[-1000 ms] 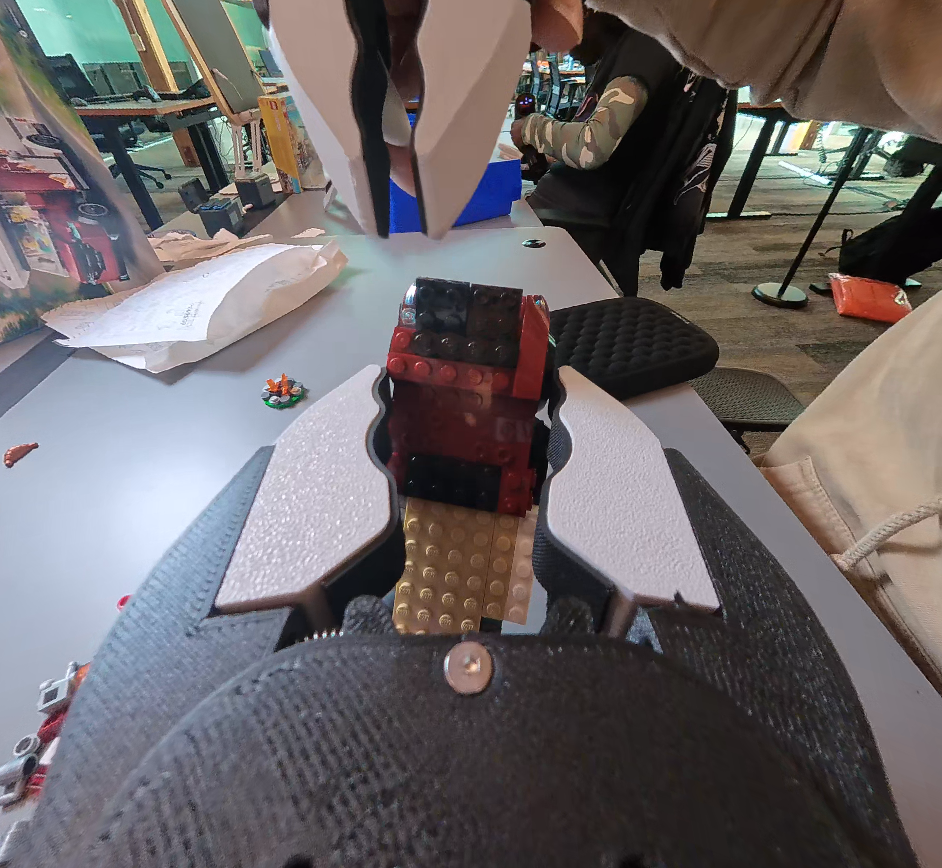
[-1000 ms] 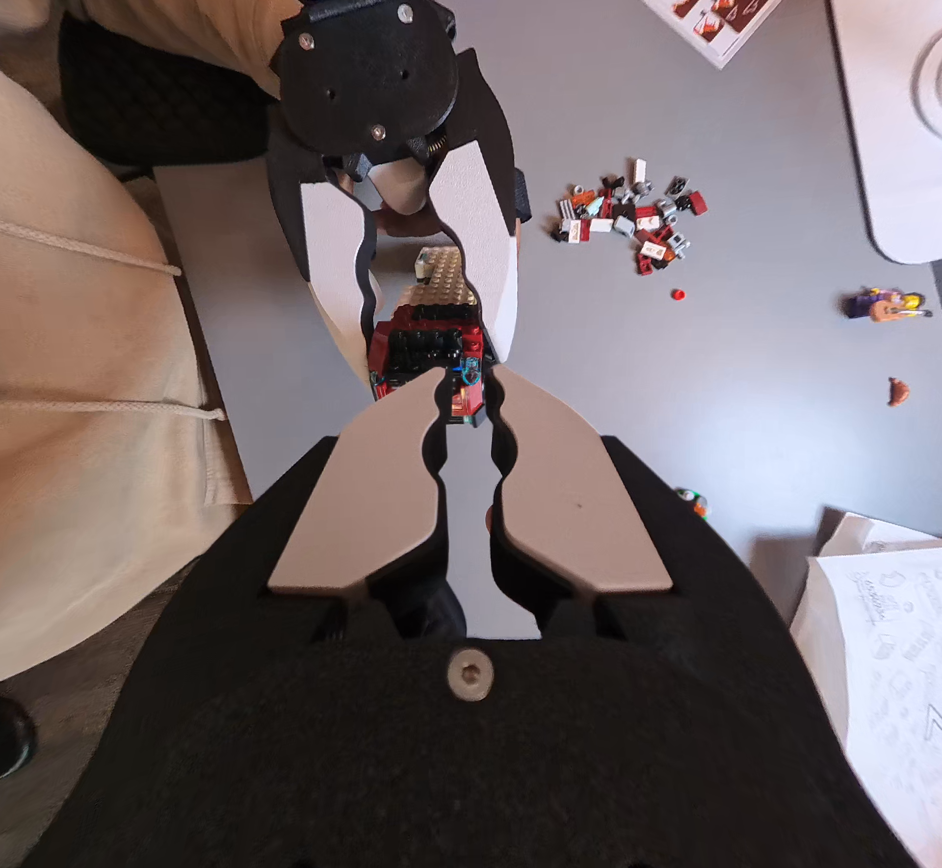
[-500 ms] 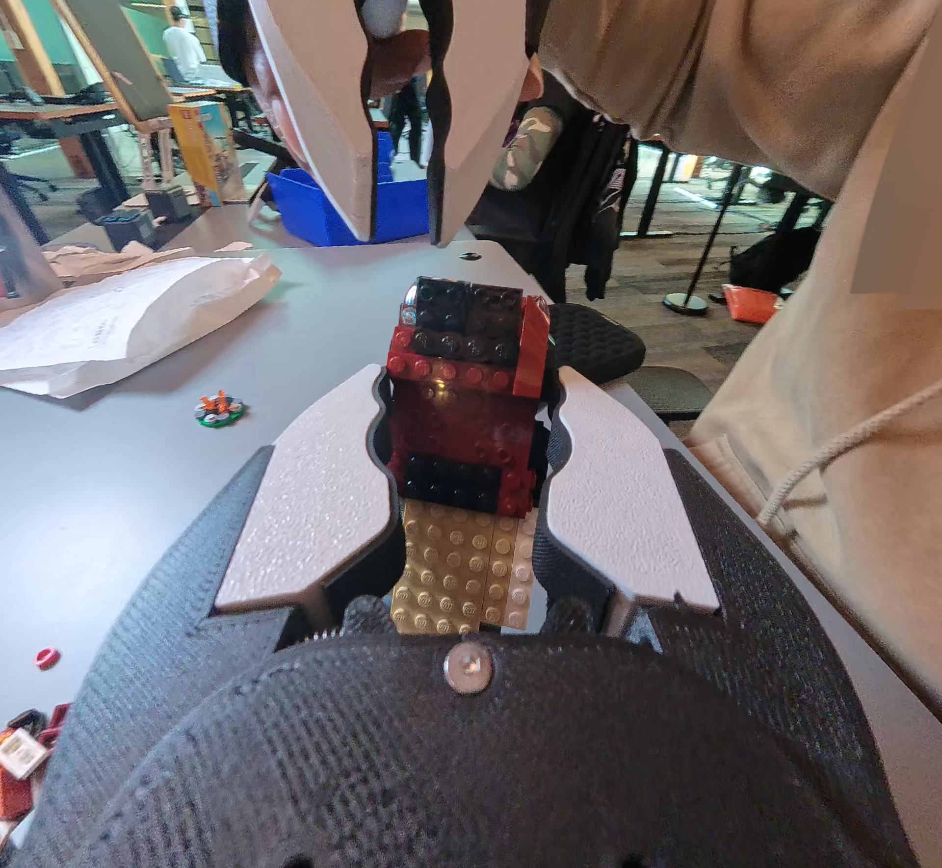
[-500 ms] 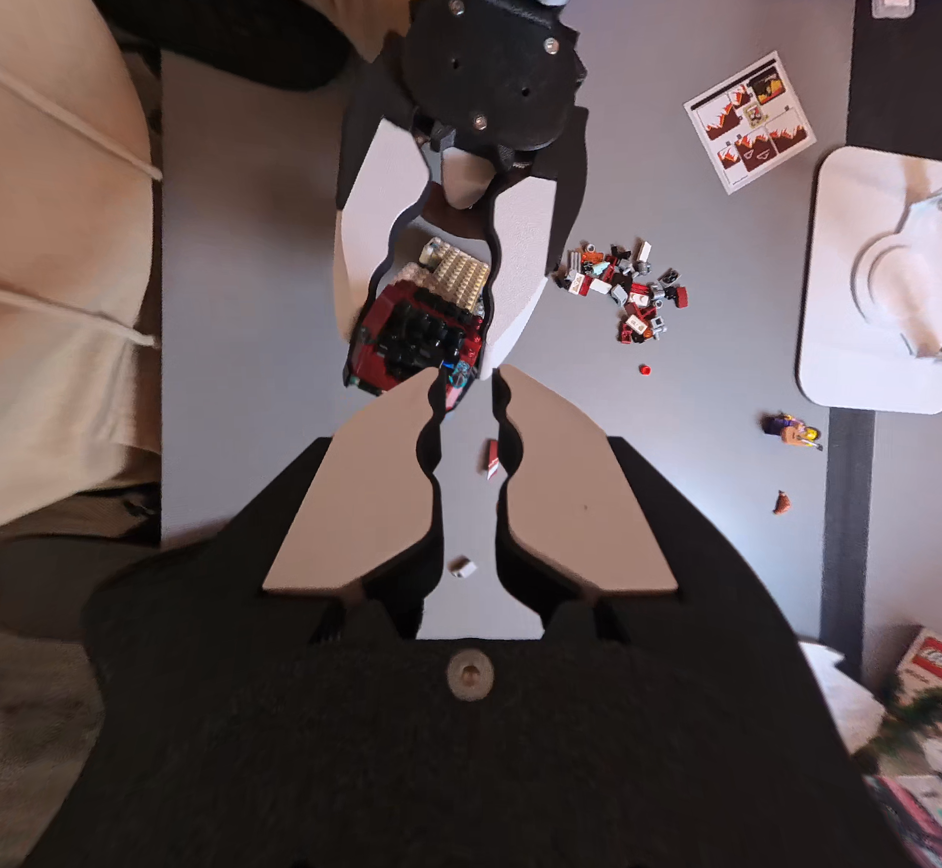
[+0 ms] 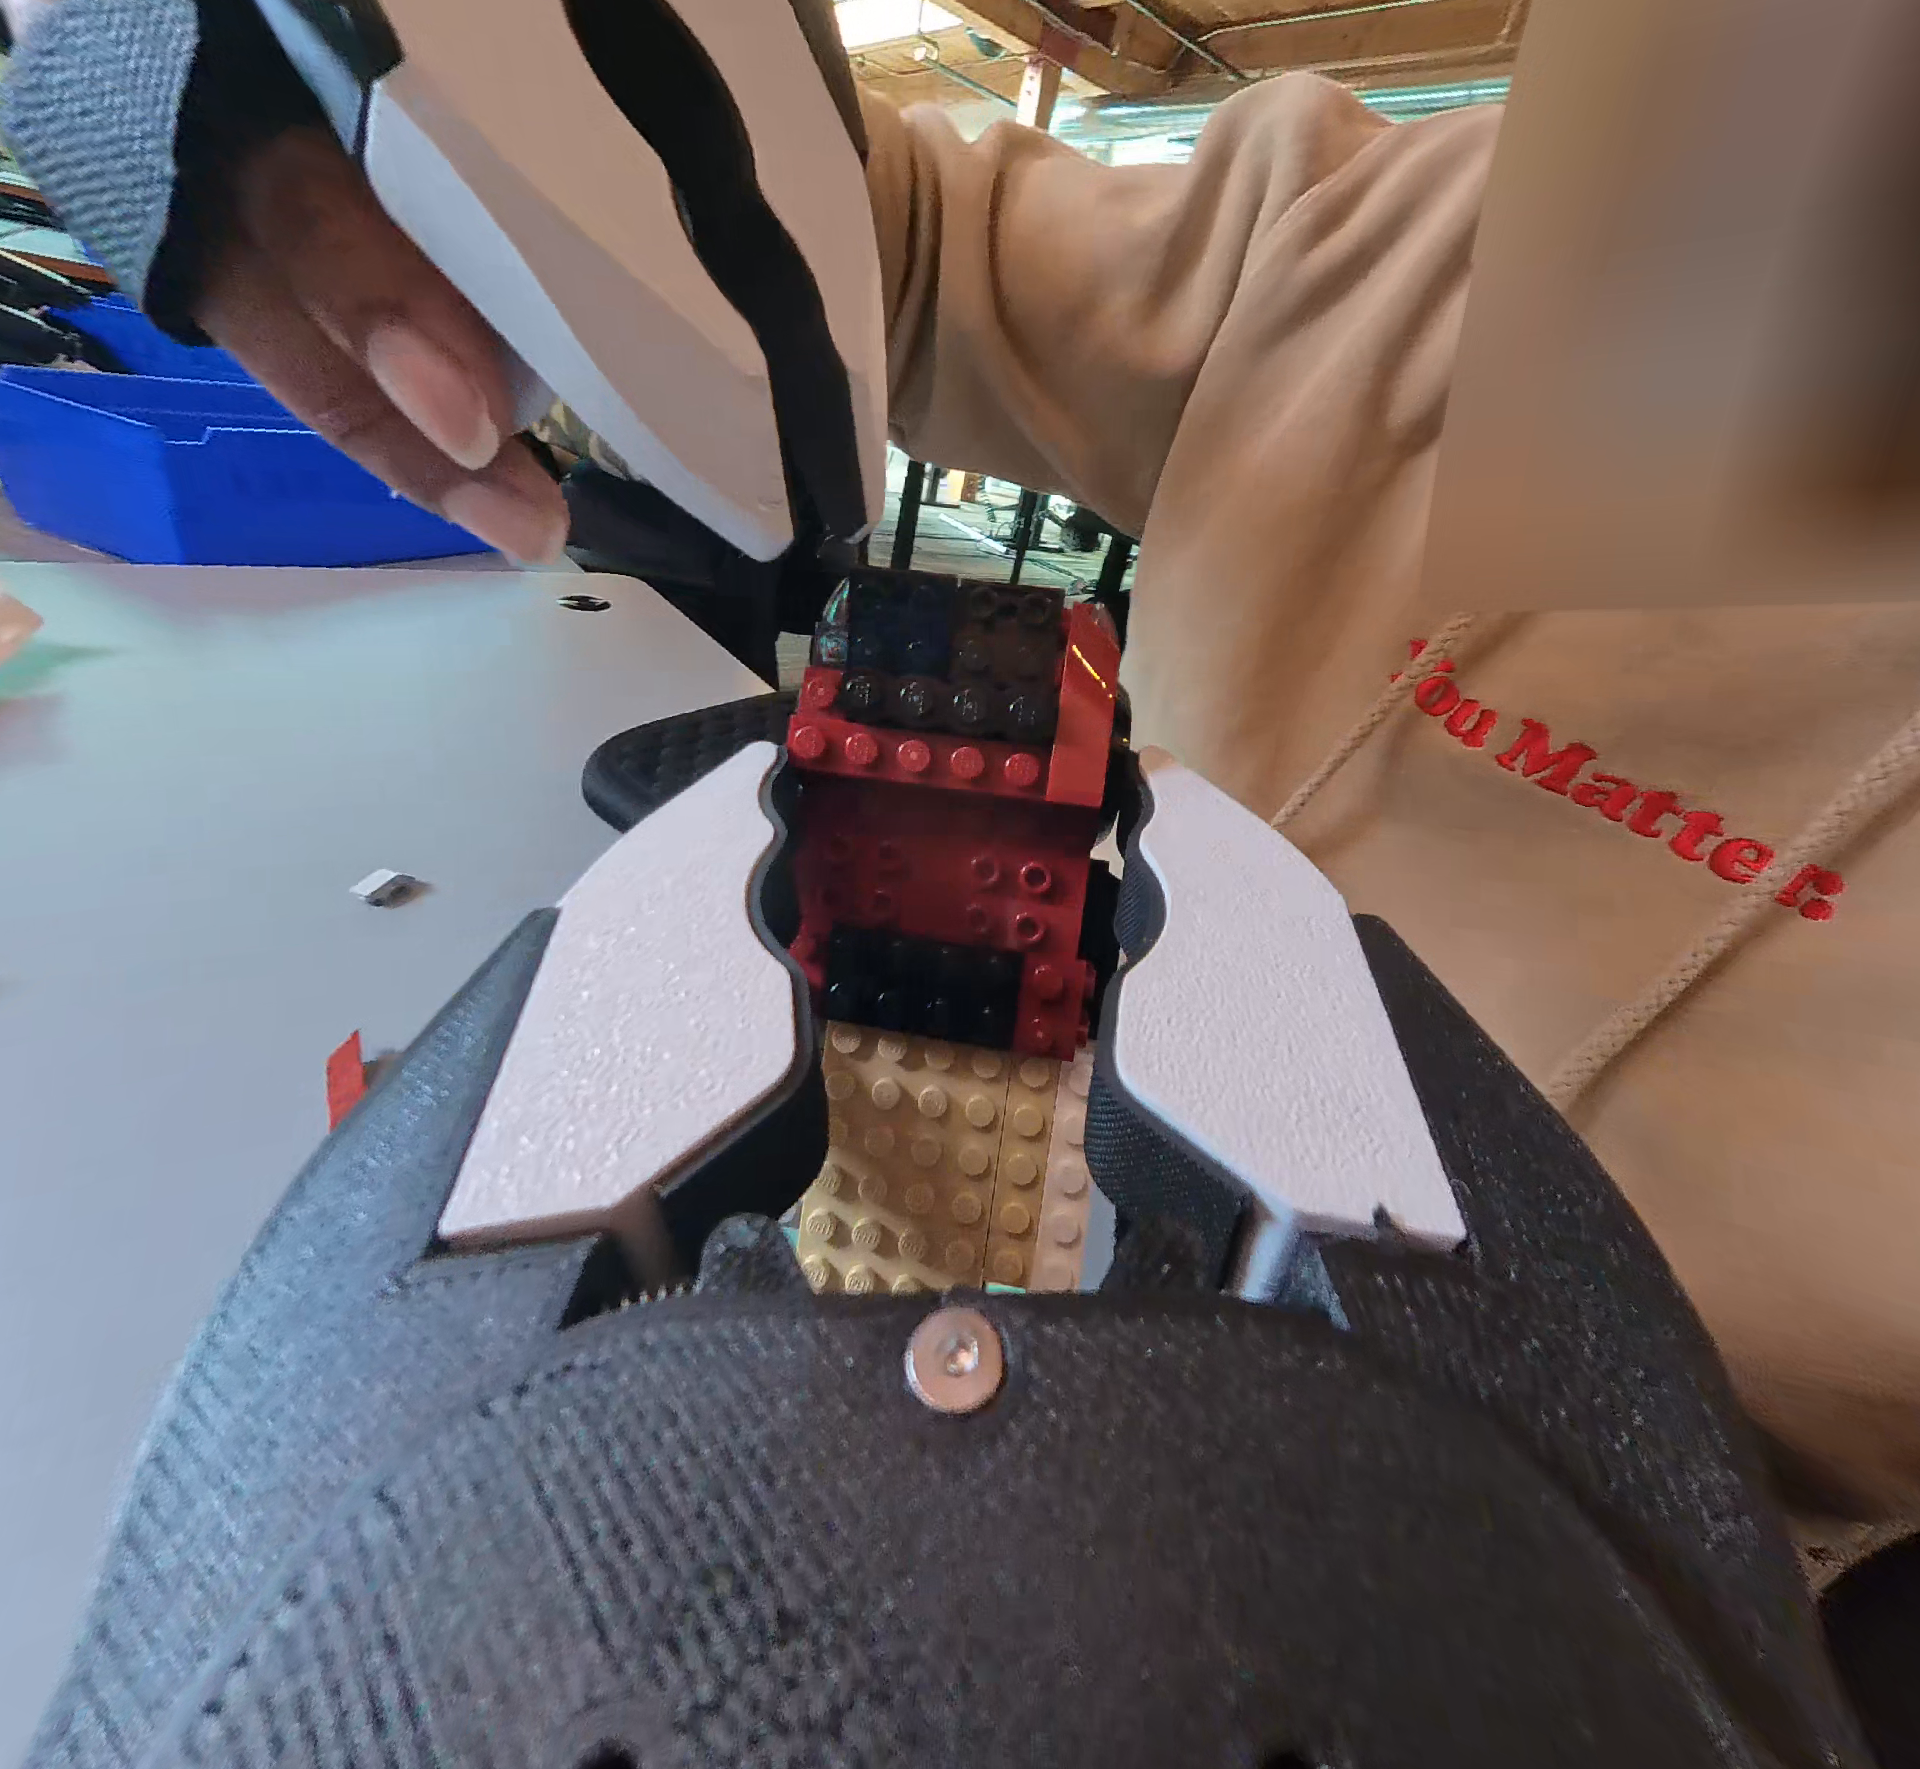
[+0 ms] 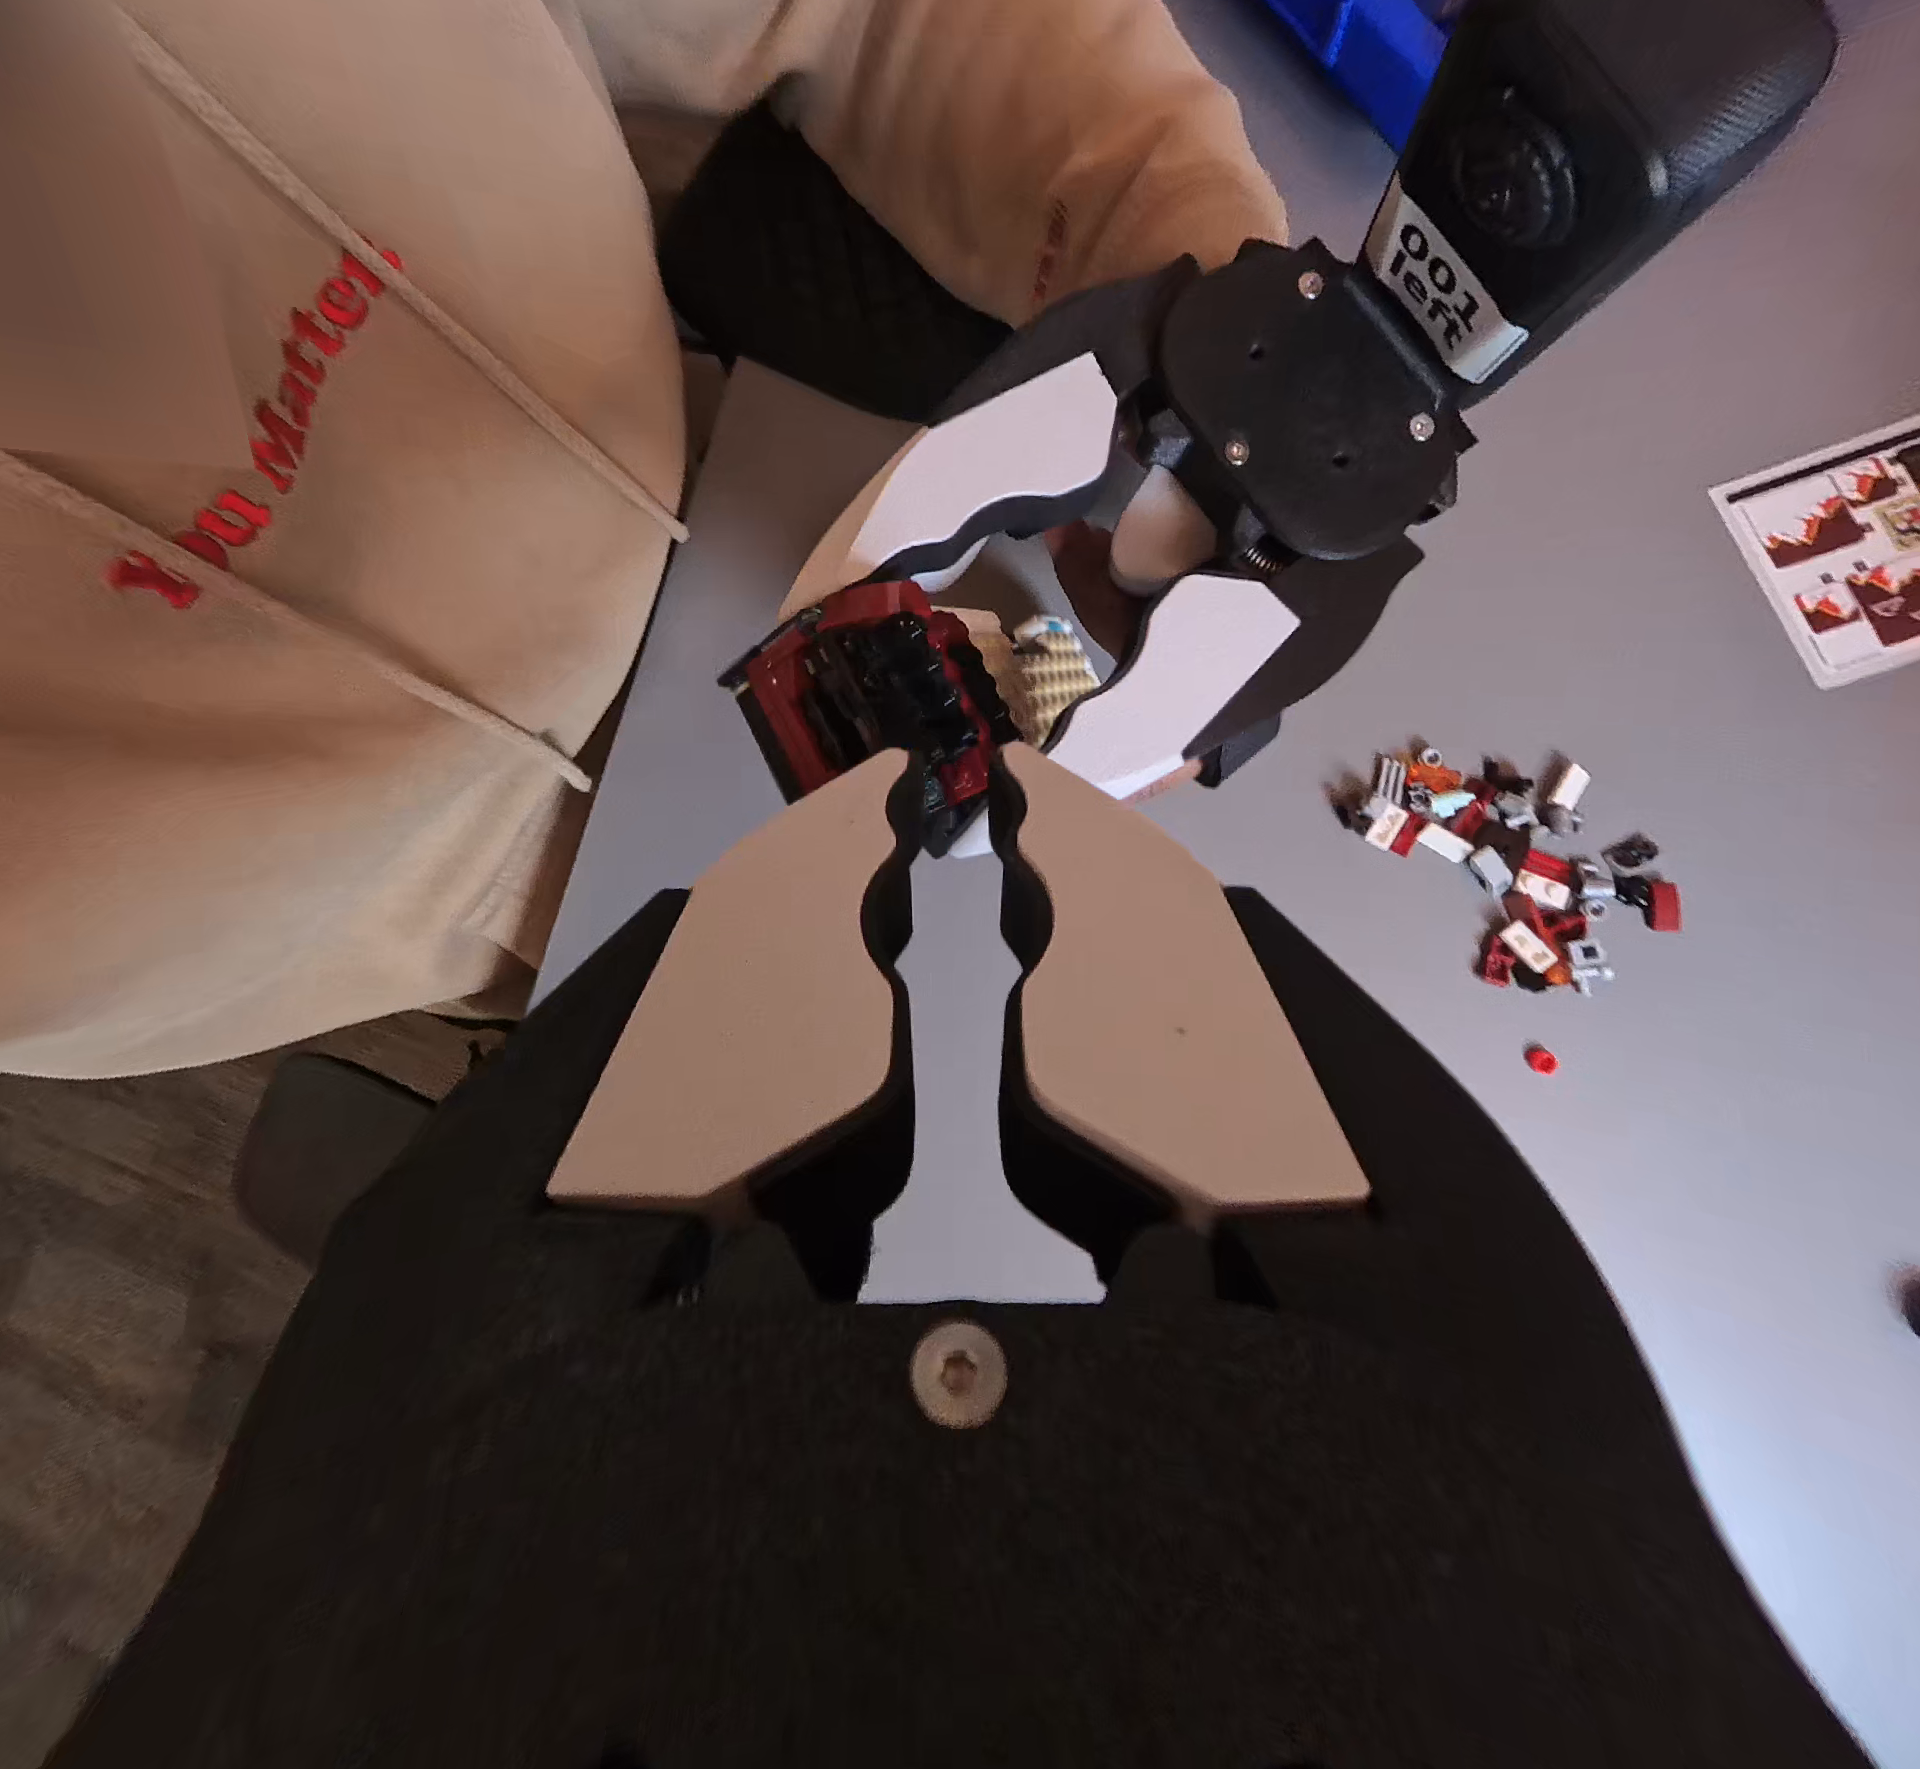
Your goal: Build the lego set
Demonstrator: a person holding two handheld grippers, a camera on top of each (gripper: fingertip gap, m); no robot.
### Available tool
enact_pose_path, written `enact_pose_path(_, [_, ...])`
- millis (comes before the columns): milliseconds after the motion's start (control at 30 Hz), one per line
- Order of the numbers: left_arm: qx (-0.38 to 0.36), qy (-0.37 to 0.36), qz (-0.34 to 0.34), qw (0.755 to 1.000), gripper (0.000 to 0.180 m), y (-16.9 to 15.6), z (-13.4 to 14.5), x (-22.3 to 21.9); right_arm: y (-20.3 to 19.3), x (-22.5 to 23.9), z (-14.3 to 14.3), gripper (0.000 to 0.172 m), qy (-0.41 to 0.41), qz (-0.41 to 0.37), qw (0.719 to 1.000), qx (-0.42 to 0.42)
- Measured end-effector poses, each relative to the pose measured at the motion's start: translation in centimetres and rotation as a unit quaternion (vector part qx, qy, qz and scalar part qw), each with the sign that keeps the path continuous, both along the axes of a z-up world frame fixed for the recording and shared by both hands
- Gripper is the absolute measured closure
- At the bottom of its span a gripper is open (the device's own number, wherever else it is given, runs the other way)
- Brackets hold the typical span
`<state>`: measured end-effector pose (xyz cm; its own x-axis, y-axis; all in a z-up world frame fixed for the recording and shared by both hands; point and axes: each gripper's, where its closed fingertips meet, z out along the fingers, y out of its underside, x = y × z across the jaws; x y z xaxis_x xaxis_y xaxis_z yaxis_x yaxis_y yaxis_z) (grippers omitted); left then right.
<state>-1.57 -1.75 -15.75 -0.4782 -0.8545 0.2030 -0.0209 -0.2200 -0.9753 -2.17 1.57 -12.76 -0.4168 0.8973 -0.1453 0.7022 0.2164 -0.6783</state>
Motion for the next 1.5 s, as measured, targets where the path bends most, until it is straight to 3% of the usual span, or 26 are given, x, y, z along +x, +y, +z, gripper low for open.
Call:
enact_pose_path(233, [-0.011, 0.0, -0.015, 1.0, 0.121, -0.2, 0.1, -0.3, -1.1, -0.5, 0.2, 0.16, 0.008, 0.034, 0.997, -0.069])
enact_pose_path(433, [-0.021, -0.002, -0.025, 0.999, 0.121, -0.2, 0.1, -0.6, -1.3, -0.6, -0.4, 0.166, -0.012, 0.05, 0.997, -0.065])
enact_pose_path(1500, [-0.064, -0.018, -0.055, 0.996, 0.121, -0.3, 0.4, -1.0, -1.6, -0.4, -0.2, 0.169, -0.03, 0.064, 0.992, 0.103])
